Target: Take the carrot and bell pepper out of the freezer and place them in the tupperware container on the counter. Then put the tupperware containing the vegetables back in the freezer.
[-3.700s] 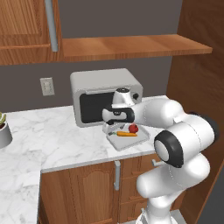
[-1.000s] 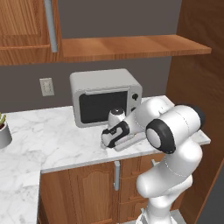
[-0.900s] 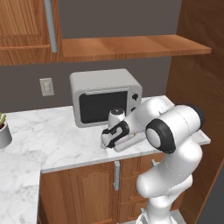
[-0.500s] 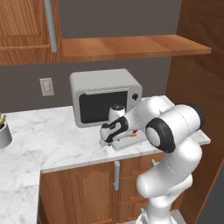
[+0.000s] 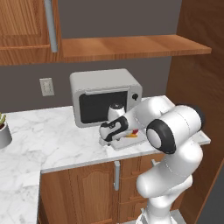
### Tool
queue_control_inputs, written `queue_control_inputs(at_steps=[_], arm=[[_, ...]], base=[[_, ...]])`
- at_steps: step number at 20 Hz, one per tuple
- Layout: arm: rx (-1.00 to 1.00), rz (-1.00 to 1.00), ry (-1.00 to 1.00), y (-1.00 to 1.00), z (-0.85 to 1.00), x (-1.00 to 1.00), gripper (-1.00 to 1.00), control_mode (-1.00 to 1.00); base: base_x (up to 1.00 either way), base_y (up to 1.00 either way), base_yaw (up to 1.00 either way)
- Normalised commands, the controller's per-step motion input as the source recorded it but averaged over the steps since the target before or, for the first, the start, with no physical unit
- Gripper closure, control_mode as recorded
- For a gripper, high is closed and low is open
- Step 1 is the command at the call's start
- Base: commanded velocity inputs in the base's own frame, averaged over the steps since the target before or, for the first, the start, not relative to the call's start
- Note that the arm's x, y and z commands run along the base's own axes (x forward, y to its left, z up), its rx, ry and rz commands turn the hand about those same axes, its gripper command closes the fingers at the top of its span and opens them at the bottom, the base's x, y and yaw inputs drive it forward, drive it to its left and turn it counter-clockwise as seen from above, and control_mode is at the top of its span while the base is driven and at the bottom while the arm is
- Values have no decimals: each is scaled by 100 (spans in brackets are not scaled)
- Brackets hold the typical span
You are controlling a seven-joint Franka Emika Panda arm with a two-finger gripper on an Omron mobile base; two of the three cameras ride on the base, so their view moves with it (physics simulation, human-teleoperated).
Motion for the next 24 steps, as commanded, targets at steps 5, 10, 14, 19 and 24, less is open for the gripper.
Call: queue_control_inputs(at_steps=[5, 10, 14, 19, 24], arm=[[0, 11, -9, 0, 68, -49, 100, -100], [0, 22, -6, 0, 67, -19, 100, -100], [-1, 31, -1, 0, 55, -1, 100, -100], [-5, 35, 0, 0, 42, -1, 100, -100], [-15, 23, -14, 0, 39, -30, 100, -100]], base=[[0, 0, 0], [0, 0, 0], [0, 0, 0], [0, 0, 0], [0, 0, 0]])
